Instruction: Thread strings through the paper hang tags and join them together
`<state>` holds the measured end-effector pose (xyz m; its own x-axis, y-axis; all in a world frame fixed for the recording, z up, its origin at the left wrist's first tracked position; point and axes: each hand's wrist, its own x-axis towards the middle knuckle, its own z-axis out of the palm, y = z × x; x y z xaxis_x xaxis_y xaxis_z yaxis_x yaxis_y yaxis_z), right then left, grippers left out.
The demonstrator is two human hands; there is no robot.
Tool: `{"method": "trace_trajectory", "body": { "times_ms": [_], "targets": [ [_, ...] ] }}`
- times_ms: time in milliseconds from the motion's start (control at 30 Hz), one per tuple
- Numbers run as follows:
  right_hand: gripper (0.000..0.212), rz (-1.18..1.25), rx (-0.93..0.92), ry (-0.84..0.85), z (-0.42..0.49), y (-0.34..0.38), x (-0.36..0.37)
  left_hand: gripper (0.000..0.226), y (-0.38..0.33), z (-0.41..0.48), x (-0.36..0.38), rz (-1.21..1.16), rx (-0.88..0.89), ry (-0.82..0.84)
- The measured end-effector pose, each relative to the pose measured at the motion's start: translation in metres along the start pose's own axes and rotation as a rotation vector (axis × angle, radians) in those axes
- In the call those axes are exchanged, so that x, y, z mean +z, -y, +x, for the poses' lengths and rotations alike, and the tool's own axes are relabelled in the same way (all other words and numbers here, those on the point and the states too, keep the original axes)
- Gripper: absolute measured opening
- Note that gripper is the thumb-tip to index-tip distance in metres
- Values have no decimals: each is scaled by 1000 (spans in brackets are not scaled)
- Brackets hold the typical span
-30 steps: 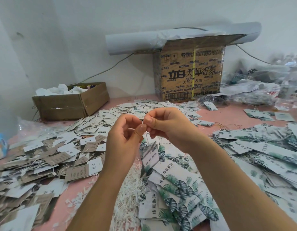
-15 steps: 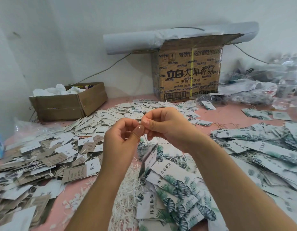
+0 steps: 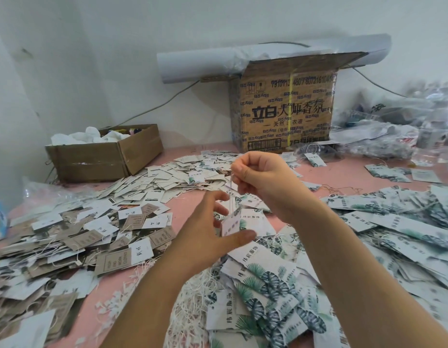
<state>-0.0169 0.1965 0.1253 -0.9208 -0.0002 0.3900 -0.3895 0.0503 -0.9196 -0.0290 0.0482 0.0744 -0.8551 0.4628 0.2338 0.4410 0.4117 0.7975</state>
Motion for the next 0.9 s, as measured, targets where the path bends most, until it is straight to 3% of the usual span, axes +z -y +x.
{"method": "trace_trajectory", "body": {
  "times_ms": [133,333,400,533,700,900],
  "targets": [
    [19,53,-26,-107,2,1,-8,37,7,2,-3,157,23,-76],
    [13,-11,-35,-222,4,-6,-14,28,3,4,-10,-39,82,-256],
    [12,-12,-21,-207,4,-8,-9,27,1,3,-9,-70,78,-243],
    [11,91,-57,-72,1,-4,7,49,2,2,1,11,10,-174],
    [9,162,-79,55,-3,-1,23,28,6,4,5,115,66,-276],
    [11,254,-136,-31,-3,3,14,22,4,3,-4,46,39,-378]
  ]
}}
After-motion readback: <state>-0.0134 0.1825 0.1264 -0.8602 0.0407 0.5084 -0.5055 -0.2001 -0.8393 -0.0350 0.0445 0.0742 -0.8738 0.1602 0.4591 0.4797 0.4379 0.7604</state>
